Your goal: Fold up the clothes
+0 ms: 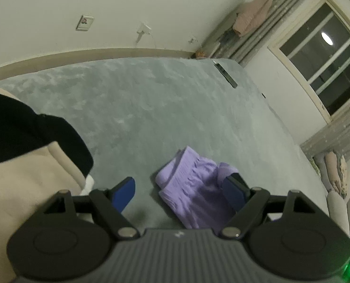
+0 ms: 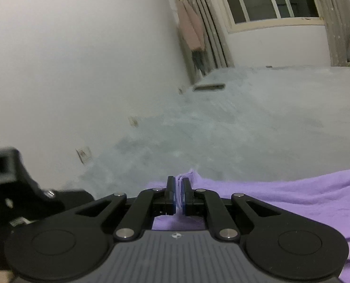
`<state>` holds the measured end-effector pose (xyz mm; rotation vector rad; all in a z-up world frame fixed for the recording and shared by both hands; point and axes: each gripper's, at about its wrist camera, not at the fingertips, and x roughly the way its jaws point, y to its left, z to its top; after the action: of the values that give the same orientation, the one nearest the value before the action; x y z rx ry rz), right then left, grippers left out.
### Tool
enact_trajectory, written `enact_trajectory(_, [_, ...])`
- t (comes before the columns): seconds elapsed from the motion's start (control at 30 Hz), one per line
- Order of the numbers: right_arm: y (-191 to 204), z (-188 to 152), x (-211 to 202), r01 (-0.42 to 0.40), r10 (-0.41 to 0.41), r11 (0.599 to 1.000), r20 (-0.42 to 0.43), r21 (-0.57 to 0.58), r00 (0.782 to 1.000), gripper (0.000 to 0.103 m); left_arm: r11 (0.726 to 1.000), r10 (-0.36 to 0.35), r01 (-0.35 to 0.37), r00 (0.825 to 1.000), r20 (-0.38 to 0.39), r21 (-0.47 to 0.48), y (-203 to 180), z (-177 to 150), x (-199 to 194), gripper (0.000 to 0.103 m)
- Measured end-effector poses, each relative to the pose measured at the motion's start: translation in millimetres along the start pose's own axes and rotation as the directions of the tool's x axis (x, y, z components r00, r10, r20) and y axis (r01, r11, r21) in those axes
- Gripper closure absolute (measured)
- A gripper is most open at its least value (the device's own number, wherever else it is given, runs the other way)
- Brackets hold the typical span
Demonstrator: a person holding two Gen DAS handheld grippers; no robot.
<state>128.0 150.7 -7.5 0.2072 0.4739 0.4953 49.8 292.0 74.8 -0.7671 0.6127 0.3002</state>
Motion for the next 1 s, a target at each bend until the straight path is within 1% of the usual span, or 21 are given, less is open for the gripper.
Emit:
enact_trajectory(0.07, [3.2,-1.6,0.8,-0.04,0.04,0.998,0.013,0.038,0.999,0.097,1.0,0.006,-0.006,1.0,0.015,0.0,0.4,2.1,-1.2,0.022])
enact_trajectory(0.1, [7.6,-3.5,5.8,-0.055,0.055,0.998,-0.005,0.039,0.998,0.097,1.0,0.009,-0.009,1.0,0.02,0.002,-0.1,2.9,-1.7,0.022])
enact_trajectory(0.13, [12.1,-6.6,13.3,-0.058,0.059,0.998,-0.046,0.024,0.997,0.096,1.0,0.013,-0.013,1.0,0.023,0.004,-0.4,3.3,-1.9,0.022])
enact_trajectory(0.2, [19.4,-12.4,29.5,-0.027,0.024,0.999,-0.132,-0.021,0.991,0.094,1.0,0.016,-0.016,1.0,0.023,0.006,-1.2,3.2,-2.2,0.022])
enact_trajectory(0.27, [21.6,-17.7,40.7,-0.011,0.006,1.0,-0.185,-0.026,0.983,0.091,1.0,0.011,-0.011,1.0,0.022,0.009,-1.6,3.0,-2.6,0.022])
enact_trajectory(0.3, [19.2,-17.0,39.5,-0.029,0.027,1.0,-0.186,-0.005,0.982,0.087,1.0,0.01,-0.01,1.0,0.022,0.01,-1.8,3.1,-2.7,0.022])
enact_trajectory(0.33, [15.5,-15.1,35.6,-0.058,0.061,0.998,-0.177,0.022,0.982,0.073,1.0,0.008,-0.008,1.0,0.022,0.009,-1.4,3.2,-2.6,0.022])
enact_trajectory(0.37, [11.2,-12.6,30.5,-0.089,0.095,0.995,-0.17,0.044,0.981,0.057,1.0,0.005,-0.005,1.0,0.021,0.007,-0.8,3.3,-2.5,0.022])
enact_trajectory(0.4, [5.7,-9.2,23.2,-0.12,0.128,0.991,-0.162,0.058,0.978,0.051,1.0,-0.01,0.01,1.0,0.02,0.002,0.0,3.5,-2.6,0.017])
enact_trajectory(0.43, [-1.3,-4.4,13.9,-0.141,0.149,0.988,-0.152,0.062,0.977,0.046,1.0,-0.012,0.012,1.0,0.019,0.0,0.1,3.3,-2.8,0.017])
enact_trajectory(0.5, [-18.1,7.0,-6.0,-0.156,0.161,0.986,-0.133,0.054,0.978,0.046,1.0,-0.007,0.006,1.0,0.024,0.009,-0.8,2.1,-2.9,0.017])
enact_trajectory(0.57, [-41.4,15.7,-26.8,-0.136,0.141,0.989,-0.122,0.048,0.982,0.046,1.0,0.003,-0.003,1.0,0.027,0.028,-3.9,-0.1,-1.5,0.017])
enact_trajectory(0.63, [-67.1,16.8,-43.9,-0.076,0.079,0.997,-0.134,0.027,0.988,0.046,0.999,-0.002,0.002,1.0,0.017,0.034,-6.7,-2.7,0.8,0.017])
enact_trajectory(0.7, [-92.3,15.7,-60.0,-0.007,0.006,1.0,-0.149,-0.005,0.989,0.047,0.999,-0.008,0.007,1.0,0.005,0.05,-11.2,-7.1,4.5,0.017])
enact_trajectory(0.83, [-136.4,7.1,-93.6,0.104,-0.118,0.991,-0.16,-0.089,0.98,0.047,0.992,-0.019,0.022,1.0,-0.023,0.127,-27.1,-23.2,16.0,0.017])
enact_trajectory(0.9, [-147.4,-1.8,-106.9,0.138,-0.167,0.975,-0.167,-0.174,0.972,0.05,0.986,-0.04,0.046,0.998,-0.037,0.161,-35.1,-33.6,23.1,0.017])
enact_trajectory(1.0, [-156.6,-16.2,-118.0,0.168,-0.226,0.941,-0.173,-0.294,0.959,0.063,0.977,-0.122,0.128,0.991,-0.047,0.169,-42.3,-46.0,37.0,0.017])
